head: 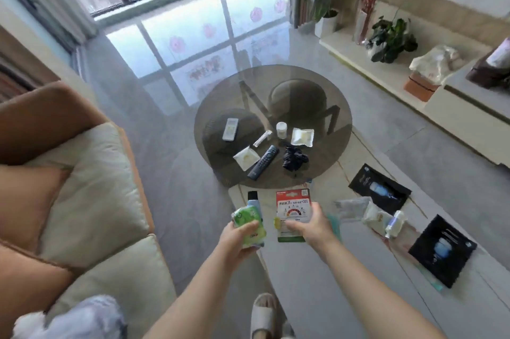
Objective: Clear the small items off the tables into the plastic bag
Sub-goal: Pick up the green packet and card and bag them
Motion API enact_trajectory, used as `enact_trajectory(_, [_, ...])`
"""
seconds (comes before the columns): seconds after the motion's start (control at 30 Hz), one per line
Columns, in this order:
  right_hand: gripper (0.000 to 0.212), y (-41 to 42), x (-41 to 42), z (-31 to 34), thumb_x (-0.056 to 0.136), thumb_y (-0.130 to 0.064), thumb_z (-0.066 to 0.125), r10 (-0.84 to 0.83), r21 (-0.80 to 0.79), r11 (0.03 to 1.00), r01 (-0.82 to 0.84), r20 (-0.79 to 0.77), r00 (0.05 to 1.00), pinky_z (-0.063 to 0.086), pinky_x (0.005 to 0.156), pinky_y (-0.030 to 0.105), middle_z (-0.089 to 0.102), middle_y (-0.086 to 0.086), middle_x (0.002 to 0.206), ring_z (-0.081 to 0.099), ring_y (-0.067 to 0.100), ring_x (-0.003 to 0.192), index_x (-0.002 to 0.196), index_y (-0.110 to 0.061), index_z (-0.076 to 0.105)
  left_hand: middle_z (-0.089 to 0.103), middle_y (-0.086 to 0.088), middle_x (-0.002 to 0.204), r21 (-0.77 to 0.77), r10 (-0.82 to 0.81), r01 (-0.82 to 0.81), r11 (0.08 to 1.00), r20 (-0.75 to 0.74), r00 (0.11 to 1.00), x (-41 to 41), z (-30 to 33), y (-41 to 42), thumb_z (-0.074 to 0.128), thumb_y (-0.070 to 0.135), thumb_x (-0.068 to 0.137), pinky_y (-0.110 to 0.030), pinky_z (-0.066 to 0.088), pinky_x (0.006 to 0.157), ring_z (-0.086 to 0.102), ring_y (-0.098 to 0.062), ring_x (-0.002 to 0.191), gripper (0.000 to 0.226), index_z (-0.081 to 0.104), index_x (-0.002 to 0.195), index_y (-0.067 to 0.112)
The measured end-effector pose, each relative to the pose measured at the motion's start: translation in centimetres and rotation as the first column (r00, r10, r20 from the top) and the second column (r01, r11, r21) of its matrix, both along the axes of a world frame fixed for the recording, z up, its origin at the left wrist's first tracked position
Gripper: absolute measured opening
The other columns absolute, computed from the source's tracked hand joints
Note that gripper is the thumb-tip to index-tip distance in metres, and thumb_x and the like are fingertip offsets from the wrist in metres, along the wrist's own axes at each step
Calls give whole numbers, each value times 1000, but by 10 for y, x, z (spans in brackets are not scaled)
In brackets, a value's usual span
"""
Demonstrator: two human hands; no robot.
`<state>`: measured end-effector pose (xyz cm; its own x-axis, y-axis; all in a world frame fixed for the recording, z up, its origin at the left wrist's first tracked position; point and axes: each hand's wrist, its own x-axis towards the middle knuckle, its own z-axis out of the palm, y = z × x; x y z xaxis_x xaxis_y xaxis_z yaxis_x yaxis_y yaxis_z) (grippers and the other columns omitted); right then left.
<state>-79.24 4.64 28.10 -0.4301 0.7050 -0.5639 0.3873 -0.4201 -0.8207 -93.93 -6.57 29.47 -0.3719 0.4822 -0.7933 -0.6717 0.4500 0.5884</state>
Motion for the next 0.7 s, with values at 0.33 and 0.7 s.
enact_trajectory(0.33, [48, -120, -140, 66, 74, -6, 77, 448, -21, 891, -453, -121, 886, 54, 66, 23, 66, 2, 101, 65, 13, 90, 111, -15, 47, 63, -20, 101, 56, 481, -479, 876, -60, 874, -72, 68, -175, 63, 2, 85, -29, 56, 52, 63, -26, 78, 28, 57, 112, 3])
enact_trajectory(0.7, [39, -312, -261, 92, 75, 0, 72, 757, -27, 647, -762, -91, 647, 53, 57, 19, 63, 1, 94, 64, 13, 83, 97, -21, 48, 68, -22, 94, -7, 797, -803, 596, -119, 592, -113, 82, -381, 67, 5, 84, -38, 54, 68, 64, -32, 78, 17, 65, 99, -2])
